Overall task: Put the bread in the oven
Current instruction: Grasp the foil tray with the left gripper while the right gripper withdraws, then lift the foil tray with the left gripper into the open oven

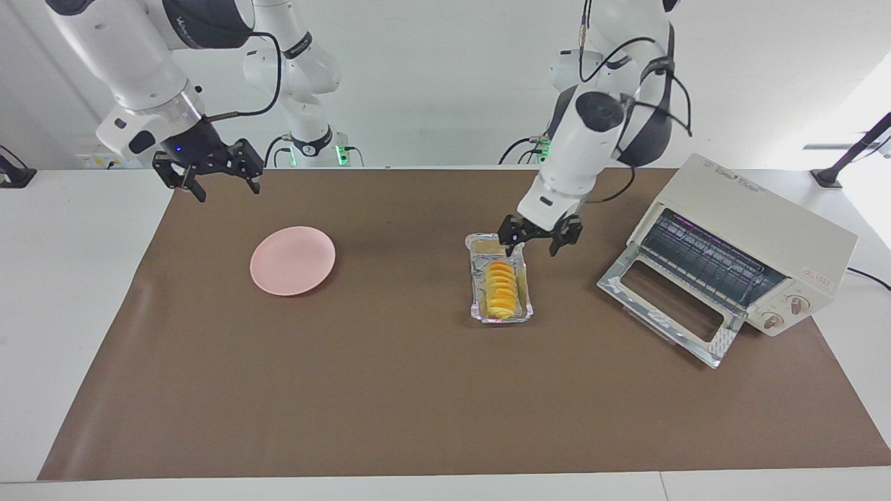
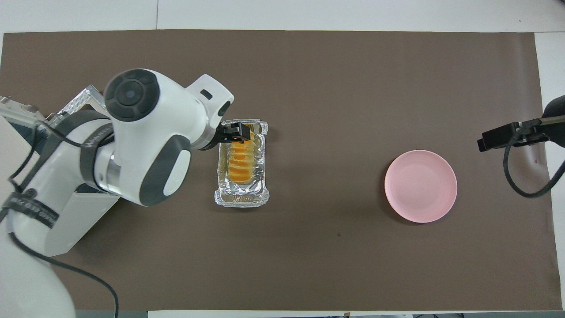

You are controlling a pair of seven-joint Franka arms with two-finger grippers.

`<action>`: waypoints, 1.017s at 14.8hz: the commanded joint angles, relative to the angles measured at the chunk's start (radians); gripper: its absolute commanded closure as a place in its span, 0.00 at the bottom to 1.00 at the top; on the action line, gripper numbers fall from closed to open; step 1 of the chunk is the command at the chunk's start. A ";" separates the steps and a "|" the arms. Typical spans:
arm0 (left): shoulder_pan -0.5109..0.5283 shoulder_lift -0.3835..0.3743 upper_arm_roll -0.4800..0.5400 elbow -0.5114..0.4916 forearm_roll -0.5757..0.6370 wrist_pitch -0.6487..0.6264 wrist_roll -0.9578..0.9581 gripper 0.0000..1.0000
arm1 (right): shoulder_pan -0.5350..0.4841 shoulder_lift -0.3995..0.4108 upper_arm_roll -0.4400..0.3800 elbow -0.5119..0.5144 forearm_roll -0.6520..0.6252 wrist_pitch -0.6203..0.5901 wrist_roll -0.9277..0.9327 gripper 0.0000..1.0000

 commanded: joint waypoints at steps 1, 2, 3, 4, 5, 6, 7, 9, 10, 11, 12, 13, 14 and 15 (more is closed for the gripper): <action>-0.062 0.067 0.018 0.009 -0.014 0.085 -0.052 0.00 | -0.017 -0.046 0.012 -0.031 -0.052 -0.029 -0.020 0.00; -0.068 0.100 0.017 0.010 -0.014 0.105 -0.057 0.00 | -0.015 -0.052 0.012 -0.031 -0.064 -0.029 -0.020 0.00; -0.096 0.120 0.017 0.009 -0.014 0.110 -0.066 0.00 | -0.017 -0.052 0.013 -0.030 -0.076 -0.029 -0.022 0.00; -0.111 0.139 0.019 0.006 -0.014 0.113 -0.077 0.00 | -0.017 -0.052 0.013 -0.030 -0.076 -0.029 -0.022 0.00; -0.116 0.142 0.019 0.001 -0.014 0.113 -0.092 0.00 | -0.017 -0.052 0.012 -0.028 -0.075 -0.028 -0.020 0.00; -0.117 0.142 0.018 0.001 -0.014 0.111 -0.104 0.00 | -0.017 -0.052 0.012 -0.028 -0.075 -0.028 -0.019 0.00; -0.117 0.144 0.017 0.000 -0.014 0.113 -0.120 0.00 | -0.017 -0.052 0.012 -0.028 -0.075 -0.028 -0.017 0.00; -0.145 0.148 0.017 -0.009 -0.014 0.115 -0.179 0.04 | -0.017 -0.052 0.013 -0.028 -0.073 -0.029 -0.013 0.00; -0.145 0.150 0.017 -0.014 -0.014 0.121 -0.184 0.09 | -0.017 -0.053 0.012 -0.030 -0.073 -0.031 -0.016 0.00; -0.147 0.156 0.017 -0.016 -0.014 0.130 -0.190 0.15 | -0.018 -0.053 0.013 -0.030 -0.070 -0.031 -0.017 0.00; -0.147 0.167 0.017 -0.016 -0.014 0.139 -0.207 0.32 | -0.018 -0.053 0.013 -0.030 -0.072 -0.030 -0.016 0.00; -0.147 0.168 0.017 -0.016 -0.014 0.144 -0.224 0.43 | -0.021 -0.053 0.012 -0.028 -0.066 -0.029 -0.017 0.00; -0.151 0.168 0.017 -0.016 -0.014 0.142 -0.226 0.58 | -0.026 -0.053 0.009 -0.028 -0.058 -0.031 -0.017 0.00; -0.151 0.168 0.017 -0.016 -0.014 0.142 -0.226 0.73 | -0.029 -0.053 0.006 -0.028 -0.058 -0.030 -0.017 0.00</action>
